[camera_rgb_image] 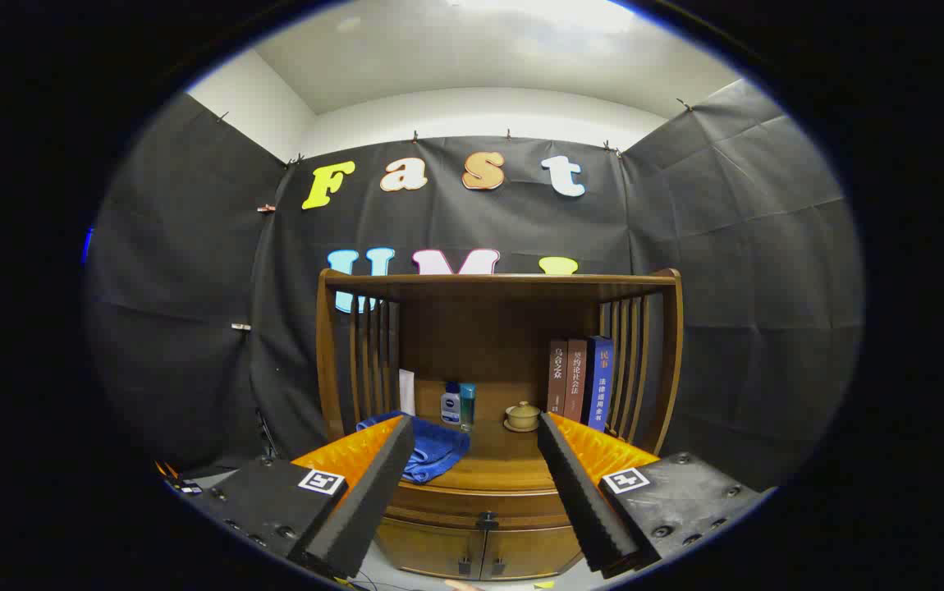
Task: Pull open the drawer, take out the items inside it, and place them on the countertop above the cabinet.
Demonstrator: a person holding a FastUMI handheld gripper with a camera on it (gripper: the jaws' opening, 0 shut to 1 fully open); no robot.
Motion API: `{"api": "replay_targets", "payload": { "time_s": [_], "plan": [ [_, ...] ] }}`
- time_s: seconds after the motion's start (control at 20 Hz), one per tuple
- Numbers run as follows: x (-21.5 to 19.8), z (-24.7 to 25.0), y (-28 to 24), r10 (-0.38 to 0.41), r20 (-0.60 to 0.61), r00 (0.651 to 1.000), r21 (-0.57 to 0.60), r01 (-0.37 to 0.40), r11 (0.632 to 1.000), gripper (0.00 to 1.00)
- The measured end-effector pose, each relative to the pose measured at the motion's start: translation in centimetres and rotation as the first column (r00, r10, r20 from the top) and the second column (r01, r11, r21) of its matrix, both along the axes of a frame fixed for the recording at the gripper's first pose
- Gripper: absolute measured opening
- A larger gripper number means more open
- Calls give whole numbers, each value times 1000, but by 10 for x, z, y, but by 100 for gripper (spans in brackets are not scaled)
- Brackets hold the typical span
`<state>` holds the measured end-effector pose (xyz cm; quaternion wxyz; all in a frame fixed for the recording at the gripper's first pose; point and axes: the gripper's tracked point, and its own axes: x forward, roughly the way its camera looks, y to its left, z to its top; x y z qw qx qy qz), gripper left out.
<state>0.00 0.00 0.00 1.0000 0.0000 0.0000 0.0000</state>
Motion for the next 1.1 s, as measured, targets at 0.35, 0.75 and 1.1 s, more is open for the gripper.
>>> {"api": "replay_targets", "payload": {
  "time_s": [0.35,0.75,1.1],
  "plan": [
    [0,-10,-5,-11,-31,999,7,12,1000,98],
    [-3,-11,-2,-10,-25,1000,-4,10,1000,98],
    [-1,-22,-4,-16,-43,999,4,16,1000,98]
  ]
}}
